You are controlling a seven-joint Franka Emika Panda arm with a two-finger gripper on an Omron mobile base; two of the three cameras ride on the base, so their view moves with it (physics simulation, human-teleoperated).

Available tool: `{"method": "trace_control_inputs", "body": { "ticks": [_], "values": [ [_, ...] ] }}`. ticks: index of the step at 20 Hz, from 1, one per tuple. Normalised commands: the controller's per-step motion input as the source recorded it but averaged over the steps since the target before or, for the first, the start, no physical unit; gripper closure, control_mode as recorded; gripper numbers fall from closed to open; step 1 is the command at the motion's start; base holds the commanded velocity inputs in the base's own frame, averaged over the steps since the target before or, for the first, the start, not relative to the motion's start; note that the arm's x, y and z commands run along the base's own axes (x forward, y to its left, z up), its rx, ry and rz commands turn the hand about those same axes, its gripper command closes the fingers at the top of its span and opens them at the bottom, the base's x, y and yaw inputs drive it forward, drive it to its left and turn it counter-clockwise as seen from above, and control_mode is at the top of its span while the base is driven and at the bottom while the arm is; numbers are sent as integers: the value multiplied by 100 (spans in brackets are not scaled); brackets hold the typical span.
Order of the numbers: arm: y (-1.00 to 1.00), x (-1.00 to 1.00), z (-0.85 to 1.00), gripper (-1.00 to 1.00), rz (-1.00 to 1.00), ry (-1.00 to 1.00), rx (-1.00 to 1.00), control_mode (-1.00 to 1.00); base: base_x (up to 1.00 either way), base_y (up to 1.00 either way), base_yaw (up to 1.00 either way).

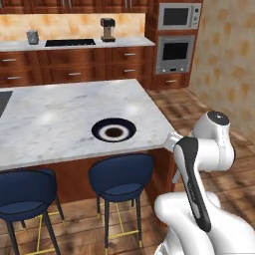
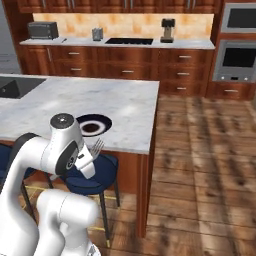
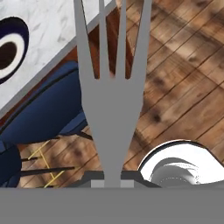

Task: Take the fork and place it on the left side of the plate. Then take the spoon and place it on the right side of the plate. Make sure they're directly next to the plate.

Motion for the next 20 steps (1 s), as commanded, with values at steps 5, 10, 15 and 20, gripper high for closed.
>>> {"method": "trace_control_inputs", "body": {
  "ticks": [5,10,15,20],
  "values": [
    [0,0,0,100,0,0,0,100,40,-10,23],
    [0,0,0,100,0,0,0,100,42,-9,23],
    [0,0,0,100,0,0,0,100,39,-11,22],
    [0,0,0,100,0,0,0,100,37,-10,20]
  ]
}}
